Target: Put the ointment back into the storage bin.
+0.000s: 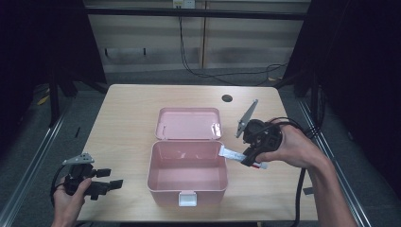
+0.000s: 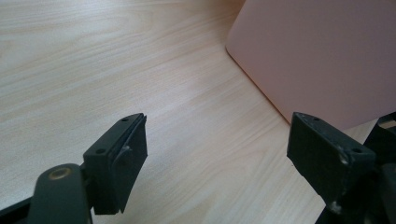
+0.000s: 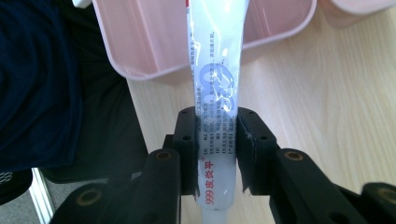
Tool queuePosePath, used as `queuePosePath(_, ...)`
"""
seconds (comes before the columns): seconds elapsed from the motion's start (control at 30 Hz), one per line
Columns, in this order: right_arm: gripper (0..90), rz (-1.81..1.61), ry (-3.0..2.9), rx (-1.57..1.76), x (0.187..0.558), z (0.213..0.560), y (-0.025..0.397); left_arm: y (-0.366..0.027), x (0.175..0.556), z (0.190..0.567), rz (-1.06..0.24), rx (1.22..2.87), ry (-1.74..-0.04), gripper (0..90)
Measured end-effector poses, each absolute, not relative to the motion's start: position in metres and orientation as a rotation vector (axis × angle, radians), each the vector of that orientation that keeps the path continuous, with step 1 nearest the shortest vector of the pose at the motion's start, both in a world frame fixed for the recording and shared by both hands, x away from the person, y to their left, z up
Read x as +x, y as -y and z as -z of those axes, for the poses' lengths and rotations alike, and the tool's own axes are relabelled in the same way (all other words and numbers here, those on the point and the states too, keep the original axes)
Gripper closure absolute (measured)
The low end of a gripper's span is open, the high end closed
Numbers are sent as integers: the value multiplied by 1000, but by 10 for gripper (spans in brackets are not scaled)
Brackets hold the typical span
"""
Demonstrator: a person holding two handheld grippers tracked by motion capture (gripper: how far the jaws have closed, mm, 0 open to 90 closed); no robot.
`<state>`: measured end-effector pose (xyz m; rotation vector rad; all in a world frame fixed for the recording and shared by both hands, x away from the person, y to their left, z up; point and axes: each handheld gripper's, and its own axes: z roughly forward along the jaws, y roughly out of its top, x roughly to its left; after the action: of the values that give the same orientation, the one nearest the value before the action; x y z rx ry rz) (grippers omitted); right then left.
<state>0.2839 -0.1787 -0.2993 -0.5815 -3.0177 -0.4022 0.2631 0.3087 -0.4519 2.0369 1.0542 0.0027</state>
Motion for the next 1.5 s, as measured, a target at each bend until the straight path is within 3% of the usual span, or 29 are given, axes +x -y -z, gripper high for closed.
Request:
queuePosePath(0.53,715,346,3020,-419,292,297,127,-308,263,452,-1,2042,-1048,200)
queuePosePath(1.5,716,439,3003,-307,301,310,79,-308,263,452,1,2044,-1046,200)
